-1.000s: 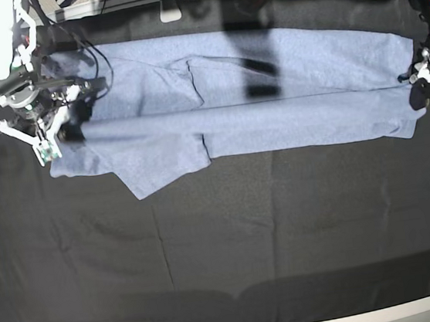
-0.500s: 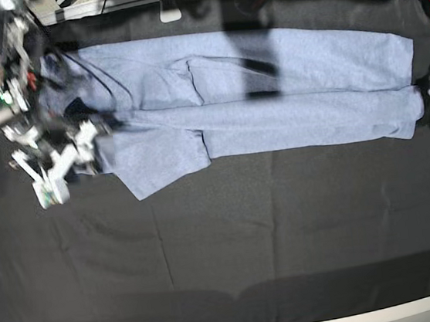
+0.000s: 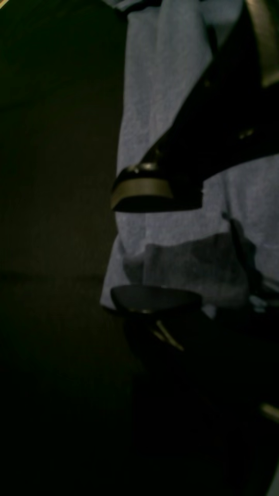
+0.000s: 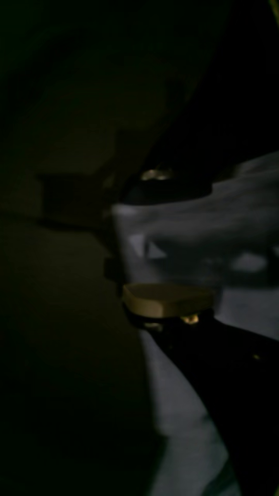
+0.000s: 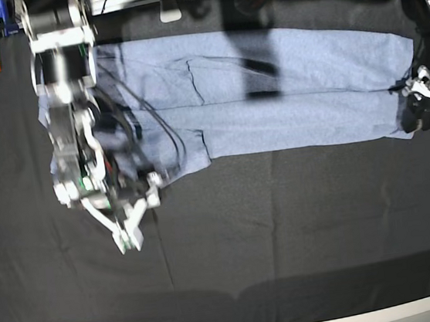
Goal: Layout the t-shirt on the table in an organized manner, then fold the t-shirt properly
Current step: 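Release the hem and smooth the folded shirt with the right gripper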
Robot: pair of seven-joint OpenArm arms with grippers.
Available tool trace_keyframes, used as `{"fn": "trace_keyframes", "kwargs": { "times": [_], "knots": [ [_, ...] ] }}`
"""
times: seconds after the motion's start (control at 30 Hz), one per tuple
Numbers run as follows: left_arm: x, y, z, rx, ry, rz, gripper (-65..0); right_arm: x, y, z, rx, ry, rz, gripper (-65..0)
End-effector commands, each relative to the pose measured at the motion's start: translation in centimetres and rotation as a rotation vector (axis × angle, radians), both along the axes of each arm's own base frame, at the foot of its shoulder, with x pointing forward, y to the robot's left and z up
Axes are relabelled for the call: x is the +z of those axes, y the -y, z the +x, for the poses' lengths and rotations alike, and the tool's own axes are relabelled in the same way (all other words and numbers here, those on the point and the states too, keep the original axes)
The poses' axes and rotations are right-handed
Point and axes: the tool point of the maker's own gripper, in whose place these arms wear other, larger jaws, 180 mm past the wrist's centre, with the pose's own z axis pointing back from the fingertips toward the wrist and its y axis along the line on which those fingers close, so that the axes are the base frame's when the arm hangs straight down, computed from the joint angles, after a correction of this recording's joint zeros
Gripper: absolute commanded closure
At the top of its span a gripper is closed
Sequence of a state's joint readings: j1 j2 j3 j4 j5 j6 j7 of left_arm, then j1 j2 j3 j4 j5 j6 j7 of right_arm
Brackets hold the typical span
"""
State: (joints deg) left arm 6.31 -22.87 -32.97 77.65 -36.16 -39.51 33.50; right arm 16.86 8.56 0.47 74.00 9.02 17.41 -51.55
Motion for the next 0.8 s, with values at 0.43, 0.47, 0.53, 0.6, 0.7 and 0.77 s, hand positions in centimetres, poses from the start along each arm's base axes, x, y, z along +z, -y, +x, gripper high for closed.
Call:
{"fn": "trace_keyframes", "kwargs": {
  "times": [0.43,0.47,0.53,0.6,0.7,0.77],
  "knots": [
    [2.1,-0.7,0.9,0.002,0.072,0.010,-28.0,-3.1,2.0,0.4,-0.030,-0.168,-0.049,-28.9],
    [2.1,-0.7,0.8,0.002,0.072,0.010,-28.0,-3.1,2.0,0.3,-0.030,-0.171,-0.049,-25.5],
    [2.1,-0.7,0.9,0.002,0.073,0.010,-28.0,-3.2,2.1,0.2,-0.029,-0.181,-0.053,-16.7],
    [2.2,-0.7,0.9,0.003,0.076,0.009,-28.0,-3.2,2.1,0.0,-0.023,-0.187,-0.059,-8.6],
    [2.2,-0.7,0.9,0.003,0.075,0.009,-28.0,-2.8,2.5,0.3,-0.017,-0.169,-0.091,-4.1],
    [2.2,-0.7,0.9,0.003,0.075,0.009,-28.0,-1.7,2.6,0.9,-0.016,-0.131,-0.098,-4.1]
  ]
}}
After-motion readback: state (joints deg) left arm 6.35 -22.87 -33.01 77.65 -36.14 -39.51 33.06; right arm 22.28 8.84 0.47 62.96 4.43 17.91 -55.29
